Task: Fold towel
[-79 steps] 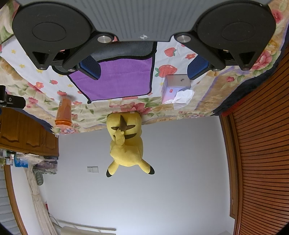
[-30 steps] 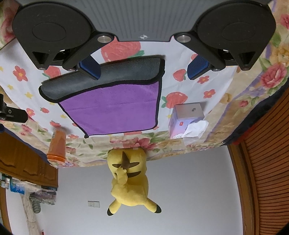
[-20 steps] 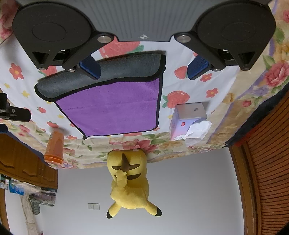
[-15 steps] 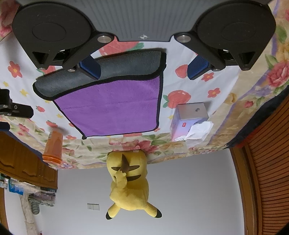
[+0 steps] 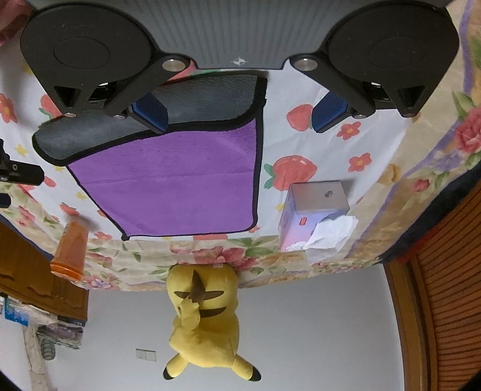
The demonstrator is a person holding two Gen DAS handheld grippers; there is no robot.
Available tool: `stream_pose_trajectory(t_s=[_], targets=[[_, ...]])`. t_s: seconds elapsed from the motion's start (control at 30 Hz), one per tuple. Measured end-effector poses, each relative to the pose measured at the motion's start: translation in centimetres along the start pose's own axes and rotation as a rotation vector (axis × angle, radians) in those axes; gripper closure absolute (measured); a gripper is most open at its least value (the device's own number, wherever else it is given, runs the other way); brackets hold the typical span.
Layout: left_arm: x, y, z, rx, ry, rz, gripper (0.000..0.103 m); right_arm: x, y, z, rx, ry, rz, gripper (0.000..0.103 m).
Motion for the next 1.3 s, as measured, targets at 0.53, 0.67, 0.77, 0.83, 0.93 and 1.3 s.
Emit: stream_pose_trajectory(t_s=[0.53,0.67,0.77,0.83,0.93,1.3], targets=[[-1.2,-4.2,0.2,-0.107,0.024,0.046,0.029,1.2,-2.3,0.6,-0.073,-0.032,-0.039,0.000],[-1.0,-4.7,0.4,-0.131,0.019,0.063,0.032,1.4,-2.7,0.8,-0.095,-0.045,-0.050,0.001],[-1.0,-5.1,0.6,-0.151,0.019,0.069,0.035,1.6,-3.1,1.0,-0.113,-0.052,-0.054,0.001],[-1.0,-5.2,0.8,-0.164,0.023,0.076,0.039,1.7,-3.4,1.2,-0.127,-0.059,-0.056,0.001],[-1.0,-5.4,0.9,-0.176,0.032,0.086,0.043,2.0,-3.8,1.5,-0.150,-0.071,-0.061,0.010],[-0.6,-5.5,1.2,-0.203,0.038,0.116,0.053,3.1,-5.3,2.9,-0.251,-0.166,-0.125,0.022]])
Point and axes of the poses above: each gripper's, at about its wrist camera, not at the fingertips, and y roughly against the way its jaws point, x to its right, z to its underside, the point moved 4 cm from there along -y, roughly the way its jaws point, and after that the axes turned 12 degrees about -z, right-handed, at the moved point
